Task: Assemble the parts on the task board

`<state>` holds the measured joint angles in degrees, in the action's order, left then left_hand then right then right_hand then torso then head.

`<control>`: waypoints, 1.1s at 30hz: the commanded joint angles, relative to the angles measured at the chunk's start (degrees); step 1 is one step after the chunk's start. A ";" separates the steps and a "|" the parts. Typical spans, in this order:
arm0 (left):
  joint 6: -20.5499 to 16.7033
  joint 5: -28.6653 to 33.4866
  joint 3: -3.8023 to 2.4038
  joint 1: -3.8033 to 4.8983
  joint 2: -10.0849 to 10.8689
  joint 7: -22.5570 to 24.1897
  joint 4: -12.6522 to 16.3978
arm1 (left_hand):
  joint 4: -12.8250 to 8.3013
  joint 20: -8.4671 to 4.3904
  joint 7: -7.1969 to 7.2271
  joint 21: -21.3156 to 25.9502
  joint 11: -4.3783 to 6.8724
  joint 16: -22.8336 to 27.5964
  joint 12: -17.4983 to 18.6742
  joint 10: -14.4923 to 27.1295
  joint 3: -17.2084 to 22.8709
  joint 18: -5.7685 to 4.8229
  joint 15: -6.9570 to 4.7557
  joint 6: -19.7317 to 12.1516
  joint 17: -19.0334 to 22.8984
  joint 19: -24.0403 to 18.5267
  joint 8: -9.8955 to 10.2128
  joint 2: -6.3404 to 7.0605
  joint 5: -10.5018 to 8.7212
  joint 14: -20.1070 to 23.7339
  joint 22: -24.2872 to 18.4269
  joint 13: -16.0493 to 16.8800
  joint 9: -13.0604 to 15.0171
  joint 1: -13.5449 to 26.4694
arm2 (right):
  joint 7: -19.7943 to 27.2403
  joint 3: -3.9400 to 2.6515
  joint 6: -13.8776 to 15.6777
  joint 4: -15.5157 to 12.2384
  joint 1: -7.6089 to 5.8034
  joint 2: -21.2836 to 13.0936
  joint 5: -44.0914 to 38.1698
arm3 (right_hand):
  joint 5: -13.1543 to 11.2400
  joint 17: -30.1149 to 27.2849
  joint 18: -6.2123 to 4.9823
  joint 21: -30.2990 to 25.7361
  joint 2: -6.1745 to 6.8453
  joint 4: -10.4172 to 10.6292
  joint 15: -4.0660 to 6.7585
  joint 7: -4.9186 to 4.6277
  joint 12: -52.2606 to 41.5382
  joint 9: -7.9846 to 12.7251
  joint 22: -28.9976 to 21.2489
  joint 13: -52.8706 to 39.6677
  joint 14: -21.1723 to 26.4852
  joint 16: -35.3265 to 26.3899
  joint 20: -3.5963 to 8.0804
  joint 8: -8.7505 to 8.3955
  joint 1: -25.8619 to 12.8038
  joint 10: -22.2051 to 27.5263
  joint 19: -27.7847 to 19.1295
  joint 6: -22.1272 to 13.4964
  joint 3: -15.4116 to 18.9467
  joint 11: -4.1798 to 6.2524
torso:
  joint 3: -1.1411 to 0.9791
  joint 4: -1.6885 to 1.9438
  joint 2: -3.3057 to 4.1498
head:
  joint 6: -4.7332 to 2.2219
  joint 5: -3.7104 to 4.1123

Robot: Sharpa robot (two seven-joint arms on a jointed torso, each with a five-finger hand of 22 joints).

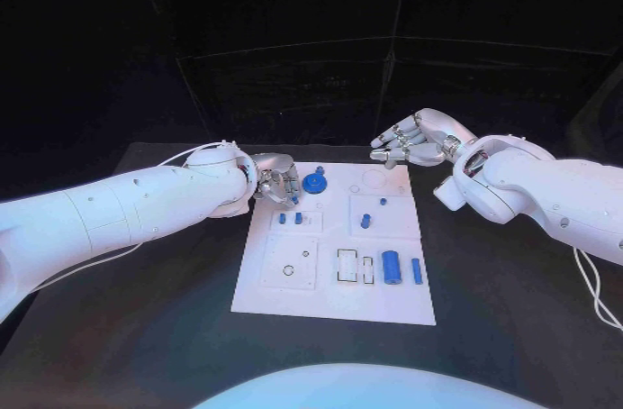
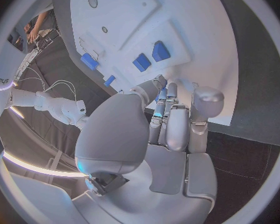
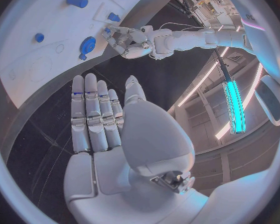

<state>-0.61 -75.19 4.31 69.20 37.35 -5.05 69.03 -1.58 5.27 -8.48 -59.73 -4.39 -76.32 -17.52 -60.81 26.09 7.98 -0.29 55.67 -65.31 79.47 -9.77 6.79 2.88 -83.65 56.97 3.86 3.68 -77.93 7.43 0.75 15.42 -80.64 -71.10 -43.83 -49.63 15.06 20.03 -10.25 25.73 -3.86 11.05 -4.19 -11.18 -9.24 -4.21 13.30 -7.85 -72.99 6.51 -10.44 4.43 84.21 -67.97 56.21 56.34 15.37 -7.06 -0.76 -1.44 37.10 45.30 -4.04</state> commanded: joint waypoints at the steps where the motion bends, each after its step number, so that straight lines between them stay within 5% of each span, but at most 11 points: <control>1: 0.34 0.22 -0.03 0.07 -0.04 -0.18 -0.02 | 0.17 0.20 -0.12 -0.06 -0.40 0.21 0.41 0.20 -0.19 -1.03 0.19 -0.85 0.12 -0.04 0.66 0.04 -0.08 0.01 0.09 -0.05 -0.10 0.47 | 0.42 -0.03 -0.24 -0.04 -0.10 0.01 0.17 | 0.24 -0.07 -0.20 -0.13 -0.50 -0.01 -0.01 -0.04 -0.31 -0.06 -0.05 0.05 0.27 -0.33 -0.20 0.14 0.00 0.37 0.09 -0.31 0.16 -0.11 | 0.00 0.01 0.00 | 0.03 0.06; 12: -0.36 0.01 -0.04 0.06 0.69 -0.14 0.21 | 0.11 0.21 -0.12 -0.03 -0.28 0.22 0.85 0.24 -0.27 -0.99 0.12 -2.41 0.40 -0.12 2.21 0.30 -0.08 0.06 0.18 0.00 -0.09 0.55 | -1.92 -0.03 -1.14 0.18 -0.10 -0.26 -2.21 | 0.09 0.32 -0.28 0.00 -0.54 -0.26 0.32 0.04 -0.72 -0.02 -0.01 0.04 -0.86 0.47 0.02 0.09 0.41 0.13 0.90 -0.59 0.35 0.06 | 0.00 -0.10 -0.10 | 0.06 0.05; 19: -4.49 5.42 -0.06 0.05 2.53 2.71 0.89 | -0.06 0.30 -0.48 0.92 -0.58 0.67 1.49 1.10 -0.40 -0.82 0.29 -4.04 1.36 -0.56 3.69 0.68 -0.08 0.37 -0.70 -0.06 -0.10 0.52 | -5.75 -0.02 -3.50 0.74 -0.08 -0.97 -13.62 | -1.54 3.46 -0.39 4.68 -1.44 -3.86 3.07 1.54 -0.46 -0.28 2.38 0.77 -8.84 6.56 2.89 1.05 6.56 0.20 7.41 1.54 -1.61 1.66 | 0.00 -0.09 -0.17 | -0.11 0.15; 22: -8.07 16.52 -0.06 0.05 4.15 7.71 1.30 | 0.00 0.61 -0.98 5.24 -1.19 2.67 2.00 2.22 -0.52 -0.01 0.76 -3.43 4.54 -2.57 3.71 0.62 -0.08 1.77 -5.01 -0.09 0.13 0.61 | -7.86 -0.01 -4.85 0.87 -0.03 -1.39 -22.64 | -1.69 6.02 -0.26 8.64 -1.64 -4.88 4.36 2.53 -0.30 -0.28 4.72 1.39 -12.52 10.42 4.52 1.35 8.23 -1.13 10.29 3.35 -2.23 2.65 | -0.09 -0.16 -0.24 | -0.27 0.33; 27: -13.06 34.92 -0.03 0.05 6.23 14.61 2.69 | 1.98 1.13 -1.68 8.49 -1.64 3.99 0.66 0.69 -1.57 0.55 1.31 -0.71 6.75 -4.26 2.48 -0.25 -0.09 2.99 -8.06 0.49 0.57 3.02 | -10.15 0.01 -5.68 0.86 0.56 -1.68 -33.08 | -1.95 9.50 -0.12 13.01 -1.50 -5.15 5.02 3.12 0.76 0.05 7.75 2.44 -13.33 15.08 5.38 0.79 8.86 -1.98 10.70 4.61 -2.23 3.31 | -0.04 -0.10 -0.26 | -0.74 1.25; 30: -14.19 49.42 0.01 0.02 7.27 20.31 4.20 | 2.39 1.66 -1.75 19.04 -1.86 12.30 0.24 1.99 -2.26 2.39 1.73 -0.26 18.79 -10.52 2.19 -0.66 -0.09 9.85 -17.59 0.60 0.38 2.97 | -11.27 0.02 -5.65 0.89 1.31 -1.57 -38.58 | -2.27 12.62 -0.12 16.41 -1.63 -4.90 5.21 3.24 1.76 0.21 10.12 3.22 -13.33 20.48 5.62 0.12 8.87 -1.87 10.93 4.81 -2.09 3.34 | -0.09 -0.10 -0.22 | -1.11 2.07; 33: -13.67 59.58 0.03 -0.06 7.96 24.71 5.64 | 2.77 1.84 -1.78 20.07 -1.90 14.86 -0.41 1.91 -2.64 2.45 1.75 -0.10 22.58 -11.37 2.04 -1.15 -0.07 12.01 -18.18 0.79 0.34 3.11 | -11.92 0.03 -5.39 0.87 2.11 -1.37 -42.08 | -2.60 15.70 -0.04 18.82 -1.51 -4.73 5.18 3.28 2.51 0.29 12.05 3.71 -13.68 25.29 5.65 -0.40 8.85 -1.31 11.00 4.50 -1.86 3.31 | -0.02 -0.13 -0.20 | -1.23 2.48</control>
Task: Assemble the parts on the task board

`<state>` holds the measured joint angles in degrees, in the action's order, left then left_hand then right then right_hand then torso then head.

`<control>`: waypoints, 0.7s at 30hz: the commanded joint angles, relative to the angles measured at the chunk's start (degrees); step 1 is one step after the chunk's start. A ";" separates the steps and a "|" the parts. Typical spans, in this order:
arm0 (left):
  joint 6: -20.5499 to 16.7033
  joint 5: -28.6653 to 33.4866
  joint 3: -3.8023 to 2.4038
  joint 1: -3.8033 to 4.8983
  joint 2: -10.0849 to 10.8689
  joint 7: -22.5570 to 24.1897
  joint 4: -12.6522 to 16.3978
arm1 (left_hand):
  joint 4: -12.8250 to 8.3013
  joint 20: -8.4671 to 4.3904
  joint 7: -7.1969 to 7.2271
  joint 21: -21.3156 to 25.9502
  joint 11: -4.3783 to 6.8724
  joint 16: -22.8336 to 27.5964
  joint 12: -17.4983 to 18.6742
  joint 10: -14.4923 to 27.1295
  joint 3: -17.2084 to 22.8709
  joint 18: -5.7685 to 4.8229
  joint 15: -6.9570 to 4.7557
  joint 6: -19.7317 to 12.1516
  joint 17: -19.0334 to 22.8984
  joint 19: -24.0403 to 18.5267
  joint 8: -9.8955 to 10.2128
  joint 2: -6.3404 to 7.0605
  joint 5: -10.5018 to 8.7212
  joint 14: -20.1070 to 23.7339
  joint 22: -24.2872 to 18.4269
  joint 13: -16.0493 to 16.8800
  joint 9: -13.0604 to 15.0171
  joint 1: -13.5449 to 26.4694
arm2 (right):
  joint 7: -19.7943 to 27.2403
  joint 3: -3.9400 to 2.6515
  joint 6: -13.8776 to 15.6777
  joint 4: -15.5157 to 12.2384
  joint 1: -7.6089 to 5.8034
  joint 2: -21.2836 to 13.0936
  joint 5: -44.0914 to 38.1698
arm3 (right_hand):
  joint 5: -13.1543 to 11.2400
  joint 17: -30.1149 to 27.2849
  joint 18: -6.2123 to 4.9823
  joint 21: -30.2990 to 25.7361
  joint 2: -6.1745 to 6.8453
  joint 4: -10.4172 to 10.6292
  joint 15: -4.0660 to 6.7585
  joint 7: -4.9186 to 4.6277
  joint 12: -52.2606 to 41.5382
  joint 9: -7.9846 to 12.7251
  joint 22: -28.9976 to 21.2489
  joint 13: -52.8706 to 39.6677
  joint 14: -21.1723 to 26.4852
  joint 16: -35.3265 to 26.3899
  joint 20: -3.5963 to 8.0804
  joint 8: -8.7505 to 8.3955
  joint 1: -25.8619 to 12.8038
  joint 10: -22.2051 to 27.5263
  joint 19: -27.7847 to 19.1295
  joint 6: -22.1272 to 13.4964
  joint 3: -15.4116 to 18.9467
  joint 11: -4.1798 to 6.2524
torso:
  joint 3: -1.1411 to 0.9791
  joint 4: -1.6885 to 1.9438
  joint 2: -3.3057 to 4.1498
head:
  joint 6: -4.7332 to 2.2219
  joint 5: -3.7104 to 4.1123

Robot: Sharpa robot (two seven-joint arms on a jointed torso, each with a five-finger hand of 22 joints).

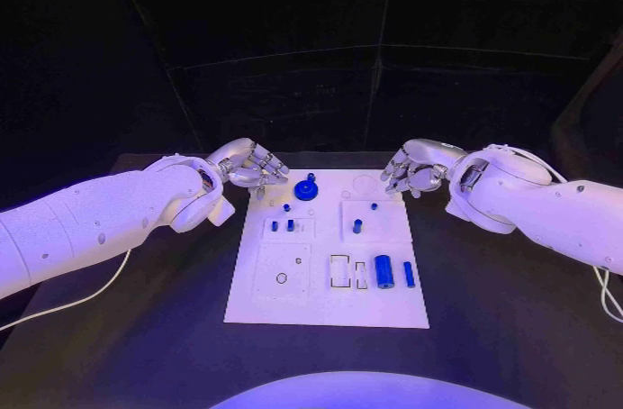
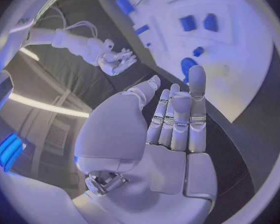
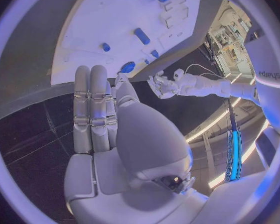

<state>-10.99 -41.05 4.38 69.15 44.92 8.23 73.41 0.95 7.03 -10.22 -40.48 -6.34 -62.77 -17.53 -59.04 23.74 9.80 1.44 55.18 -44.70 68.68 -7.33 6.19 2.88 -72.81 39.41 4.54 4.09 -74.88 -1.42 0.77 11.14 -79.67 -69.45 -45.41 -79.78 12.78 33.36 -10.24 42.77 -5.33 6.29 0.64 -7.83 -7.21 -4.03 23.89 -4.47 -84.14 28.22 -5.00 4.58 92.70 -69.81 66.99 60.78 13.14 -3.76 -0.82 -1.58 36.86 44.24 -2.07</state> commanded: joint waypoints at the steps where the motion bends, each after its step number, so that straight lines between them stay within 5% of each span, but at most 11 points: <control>1: -3.07 28.02 -0.02 -0.05 0.58 12.68 1.74 | 0.33 0.08 0.01 1.05 0.11 1.62 -0.69 -0.06 -0.41 0.66 0.00 0.46 2.44 -0.72 -0.47 -0.70 -0.06 1.48 -0.75 0.22 -0.07 0.07 | -3.24 0.02 -1.06 -0.09 0.71 0.29 -12.89 | -0.47 5.21 0.23 4.18 0.06 0.09 0.30 -0.14 0.79 0.12 4.04 0.52 -2.44 7.45 0.21 -0.75 0.41 0.70 0.67 -0.11 0.52 0.03 | 0.06 0.00 0.06 | -0.19 0.81; 7: -1.71 37.37 0.00 -0.39 1.41 17.89 4.41 | 0.65 0.03 0.30 1.98 0.44 2.76 -2.03 -0.84 -1.13 0.72 -0.19 1.13 4.43 -1.14 -1.00 -1.25 -0.06 2.68 -1.35 0.67 -0.01 0.07 | -3.94 0.03 -1.14 0.26 1.84 1.09 -16.66 | -0.78 13.22 1.33 12.51 0.00 0.46 -0.06 -0.45 2.17 0.16 13.63 0.82 -2.33 17.90 -0.17 -0.93 0.61 2.11 1.64 -1.01 0.90 -0.64 | 0.01 -0.06 0.08 | -0.38 1.05; 21: -1.04 39.84 0.01 -0.74 1.97 19.18 6.19 | 0.81 0.07 -0.17 2.74 0.18 3.58 -2.67 -0.42 -2.04 0.66 -0.04 0.96 6.02 -1.33 -1.15 -1.21 -0.06 3.60 -1.86 0.87 -0.09 0.12 | -4.12 0.05 -2.37 1.65 3.29 3.29 -18.20 | -1.29 18.05 1.95 18.93 -0.38 0.44 -0.58 -0.98 3.15 0.19 20.74 0.89 -1.61 24.88 -0.81 -0.97 1.33 3.78 1.53 -2.28 0.90 -1.32 | 0.02 0.20 0.30 | -0.37 1.26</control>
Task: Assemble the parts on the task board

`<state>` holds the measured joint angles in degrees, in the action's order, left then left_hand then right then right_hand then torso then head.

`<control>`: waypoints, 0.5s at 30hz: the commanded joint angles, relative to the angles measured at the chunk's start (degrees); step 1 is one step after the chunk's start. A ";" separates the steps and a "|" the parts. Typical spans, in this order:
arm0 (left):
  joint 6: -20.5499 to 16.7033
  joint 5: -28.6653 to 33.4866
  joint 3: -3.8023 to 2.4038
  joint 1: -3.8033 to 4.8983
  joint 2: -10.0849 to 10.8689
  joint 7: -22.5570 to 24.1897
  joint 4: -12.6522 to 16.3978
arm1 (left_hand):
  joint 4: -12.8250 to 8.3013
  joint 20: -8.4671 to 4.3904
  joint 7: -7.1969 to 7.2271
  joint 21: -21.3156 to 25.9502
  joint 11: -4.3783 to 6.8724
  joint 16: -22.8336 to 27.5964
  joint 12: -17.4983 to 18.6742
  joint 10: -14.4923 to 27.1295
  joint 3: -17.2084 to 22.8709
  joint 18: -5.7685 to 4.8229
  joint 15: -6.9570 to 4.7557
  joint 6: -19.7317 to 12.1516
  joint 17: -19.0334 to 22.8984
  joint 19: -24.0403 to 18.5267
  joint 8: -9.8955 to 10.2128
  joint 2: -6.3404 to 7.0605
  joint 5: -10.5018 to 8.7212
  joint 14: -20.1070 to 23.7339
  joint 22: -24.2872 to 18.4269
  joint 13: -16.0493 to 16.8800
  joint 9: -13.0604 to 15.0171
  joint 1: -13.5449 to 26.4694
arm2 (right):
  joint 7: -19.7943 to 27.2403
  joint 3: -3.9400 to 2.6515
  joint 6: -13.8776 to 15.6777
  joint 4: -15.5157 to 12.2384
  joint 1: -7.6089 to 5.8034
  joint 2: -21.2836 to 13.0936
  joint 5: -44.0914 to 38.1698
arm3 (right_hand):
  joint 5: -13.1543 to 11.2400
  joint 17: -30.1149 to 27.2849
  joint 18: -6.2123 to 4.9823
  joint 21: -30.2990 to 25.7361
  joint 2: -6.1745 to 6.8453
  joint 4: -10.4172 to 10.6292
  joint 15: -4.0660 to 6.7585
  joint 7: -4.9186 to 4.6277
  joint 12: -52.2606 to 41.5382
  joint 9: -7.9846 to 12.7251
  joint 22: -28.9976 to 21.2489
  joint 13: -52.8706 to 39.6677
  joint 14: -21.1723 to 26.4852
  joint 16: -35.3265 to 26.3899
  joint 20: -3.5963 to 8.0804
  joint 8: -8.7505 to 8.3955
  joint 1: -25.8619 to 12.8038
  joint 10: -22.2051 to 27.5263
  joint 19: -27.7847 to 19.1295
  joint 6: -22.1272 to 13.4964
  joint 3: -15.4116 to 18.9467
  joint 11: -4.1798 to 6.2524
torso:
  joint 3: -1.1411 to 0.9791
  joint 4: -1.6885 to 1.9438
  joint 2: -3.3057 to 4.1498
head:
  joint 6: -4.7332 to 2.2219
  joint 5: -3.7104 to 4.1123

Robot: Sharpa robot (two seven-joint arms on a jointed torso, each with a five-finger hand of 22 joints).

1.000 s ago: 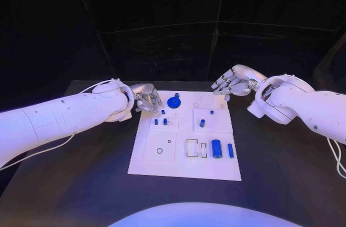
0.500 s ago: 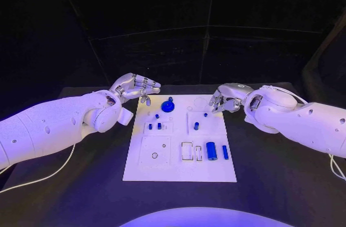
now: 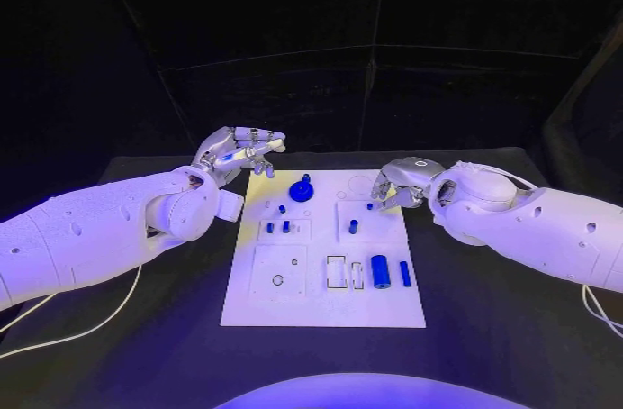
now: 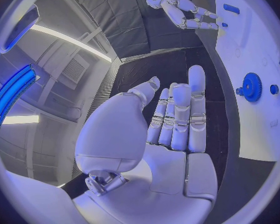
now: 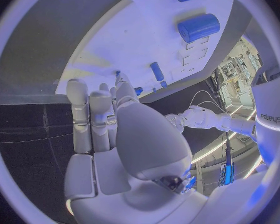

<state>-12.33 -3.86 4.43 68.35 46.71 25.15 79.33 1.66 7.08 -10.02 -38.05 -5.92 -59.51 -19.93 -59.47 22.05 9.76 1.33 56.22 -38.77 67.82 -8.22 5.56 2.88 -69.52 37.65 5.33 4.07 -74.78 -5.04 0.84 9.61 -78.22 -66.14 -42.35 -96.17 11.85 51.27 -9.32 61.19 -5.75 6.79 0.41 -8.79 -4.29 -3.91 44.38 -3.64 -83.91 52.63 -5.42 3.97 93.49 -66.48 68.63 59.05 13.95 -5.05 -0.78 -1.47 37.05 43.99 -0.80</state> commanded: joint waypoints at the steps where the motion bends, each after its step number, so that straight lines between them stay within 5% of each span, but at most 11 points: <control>1: 0.34 2.67 -0.04 0.05 0.24 2.23 0.33 | 0.10 0.03 -0.38 0.31 -0.25 0.34 -0.28 0.03 -0.37 0.69 0.08 -0.09 0.11 -0.48 -0.26 -0.57 -0.06 0.32 -0.11 0.07 -0.07 0.02 | -0.49 -0.02 -0.81 0.34 0.03 0.38 -1.82 | -0.52 0.21 1.04 0.71 -0.03 -0.05 -0.38 -0.06 0.26 0.08 0.46 0.06 -1.77 0.65 -0.43 -0.36 0.59 0.55 -0.17 -0.62 0.03 -0.08 | -0.02 0.10 0.16 | -0.21 0.01; 15: 0.68 2.74 -0.04 0.04 0.23 1.86 0.46 | 0.11 0.09 -0.52 0.51 -0.36 0.40 -0.49 0.27 -0.63 0.67 0.17 -0.22 0.37 -0.47 -0.33 -0.63 -0.05 0.46 -0.26 0.14 -0.09 -0.07 | 0.55 -0.02 -1.89 1.63 0.85 2.42 -1.46 | -1.22 1.37 1.18 2.29 -0.70 -0.28 -0.51 -0.23 0.29 0.06 2.22 0.07 -1.62 2.46 -0.60 -0.32 1.36 0.81 -0.22 -0.80 -0.71 -0.19 | -0.01 0.03 0.21 | 0.17 -0.21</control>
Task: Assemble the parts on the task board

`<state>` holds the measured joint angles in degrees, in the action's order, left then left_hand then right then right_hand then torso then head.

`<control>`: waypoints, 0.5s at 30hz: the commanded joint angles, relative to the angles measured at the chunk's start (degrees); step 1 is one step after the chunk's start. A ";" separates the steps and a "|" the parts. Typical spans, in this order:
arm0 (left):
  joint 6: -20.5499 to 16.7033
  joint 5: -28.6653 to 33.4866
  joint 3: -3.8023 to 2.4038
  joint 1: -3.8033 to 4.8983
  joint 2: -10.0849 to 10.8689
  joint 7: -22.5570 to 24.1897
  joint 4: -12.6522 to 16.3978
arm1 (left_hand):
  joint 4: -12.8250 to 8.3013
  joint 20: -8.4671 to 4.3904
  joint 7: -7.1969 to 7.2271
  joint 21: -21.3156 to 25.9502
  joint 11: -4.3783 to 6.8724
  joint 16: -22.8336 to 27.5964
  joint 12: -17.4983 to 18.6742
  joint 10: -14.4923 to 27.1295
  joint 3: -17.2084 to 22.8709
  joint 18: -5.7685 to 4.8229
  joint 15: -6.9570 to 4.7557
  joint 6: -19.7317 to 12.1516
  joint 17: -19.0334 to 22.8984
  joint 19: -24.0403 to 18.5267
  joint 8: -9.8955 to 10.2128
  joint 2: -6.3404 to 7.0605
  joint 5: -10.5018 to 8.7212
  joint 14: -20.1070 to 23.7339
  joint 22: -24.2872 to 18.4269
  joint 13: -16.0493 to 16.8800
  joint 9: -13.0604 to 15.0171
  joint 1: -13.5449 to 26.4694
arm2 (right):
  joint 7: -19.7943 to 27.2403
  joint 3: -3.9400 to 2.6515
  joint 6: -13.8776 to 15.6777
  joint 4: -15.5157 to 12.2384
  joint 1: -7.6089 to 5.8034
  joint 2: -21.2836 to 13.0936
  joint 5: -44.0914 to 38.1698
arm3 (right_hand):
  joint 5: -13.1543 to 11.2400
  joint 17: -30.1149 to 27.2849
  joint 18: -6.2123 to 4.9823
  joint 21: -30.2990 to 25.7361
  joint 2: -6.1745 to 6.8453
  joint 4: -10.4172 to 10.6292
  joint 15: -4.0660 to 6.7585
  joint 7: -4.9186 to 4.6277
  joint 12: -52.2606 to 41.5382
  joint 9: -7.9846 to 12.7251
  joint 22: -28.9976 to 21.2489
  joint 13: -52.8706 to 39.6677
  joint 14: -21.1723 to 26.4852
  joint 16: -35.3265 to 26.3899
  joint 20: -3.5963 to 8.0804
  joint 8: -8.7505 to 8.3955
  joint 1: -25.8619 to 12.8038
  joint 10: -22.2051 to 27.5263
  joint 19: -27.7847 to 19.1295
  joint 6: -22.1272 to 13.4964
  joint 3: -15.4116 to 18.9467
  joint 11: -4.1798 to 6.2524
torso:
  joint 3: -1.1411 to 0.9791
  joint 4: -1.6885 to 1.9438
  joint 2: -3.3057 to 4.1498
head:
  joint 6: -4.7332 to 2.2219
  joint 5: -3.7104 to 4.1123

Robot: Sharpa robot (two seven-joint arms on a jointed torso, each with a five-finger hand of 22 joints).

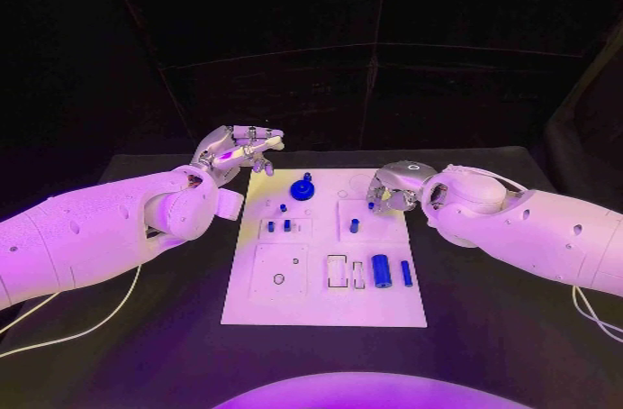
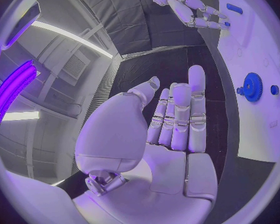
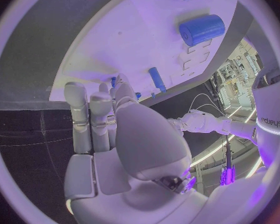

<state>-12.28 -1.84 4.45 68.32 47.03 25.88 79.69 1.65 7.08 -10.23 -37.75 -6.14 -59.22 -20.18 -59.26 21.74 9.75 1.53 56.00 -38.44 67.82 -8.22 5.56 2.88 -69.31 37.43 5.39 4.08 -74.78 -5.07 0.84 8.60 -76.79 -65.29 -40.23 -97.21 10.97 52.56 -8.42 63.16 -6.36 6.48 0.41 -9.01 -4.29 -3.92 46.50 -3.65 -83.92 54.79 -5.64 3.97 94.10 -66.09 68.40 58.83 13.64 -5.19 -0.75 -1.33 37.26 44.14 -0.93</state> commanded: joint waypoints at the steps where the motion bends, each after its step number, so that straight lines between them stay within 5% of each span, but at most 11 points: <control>1: 0.67 0.72 -0.05 0.07 -0.11 1.10 0.08 | 0.10 0.10 -0.32 0.24 -0.15 0.12 -0.27 0.09 -0.34 0.69 -0.02 -0.02 0.10 -0.46 -0.34 -0.65 -0.05 0.28 -0.07 0.09 -0.10 -0.11 | 0.64 -0.02 -0.89 0.28 0.04 0.40 -0.41 | -0.41 0.14 0.29 0.43 -0.17 0.00 -0.51 -0.02 0.30 0.06 0.21 0.08 -1.60 0.41 -0.38 -0.33 0.84 0.45 -0.02 -0.60 -0.50 -0.06 | -0.04 -0.08 -0.02 | 0.04 -0.06; 15: 0.99 0.72 -0.05 0.07 -0.19 0.60 -0.04 | 0.02 0.14 -0.40 0.40 -0.21 0.18 -0.44 0.31 -0.45 0.69 0.02 -0.14 0.34 -0.44 -0.40 -0.78 -0.05 0.40 -0.19 0.15 -0.11 -0.35 | 0.87 -0.02 -2.69 1.12 0.26 1.36 -0.12 | -2.79 1.42 0.48 2.46 -1.73 -0.55 -0.46 0.00 0.17 -0.03 2.50 0.07 -1.39 2.61 -0.42 -0.15 2.55 -0.01 -0.12 0.04 -2.93 0.04 | -0.02 -0.10 -0.07 | 0.21 -0.05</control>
<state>-12.07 -1.53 4.45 68.31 46.91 25.87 79.60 1.65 7.08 -10.23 -37.53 -6.14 -59.22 -20.44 -59.26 21.75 9.73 1.54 56.00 -38.15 67.82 -8.22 5.34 2.88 -69.32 37.32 5.44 4.03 -75.00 -4.62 0.75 7.49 -75.68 -65.01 -38.95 -97.20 8.43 53.93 -8.42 65.50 -8.17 5.96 0.20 -9.20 -4.30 -3.93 48.93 -3.64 -84.13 57.25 -5.64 3.97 96.04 -66.01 68.40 58.66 10.88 -5.11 -0.76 -1.37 37.21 44.29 -0.94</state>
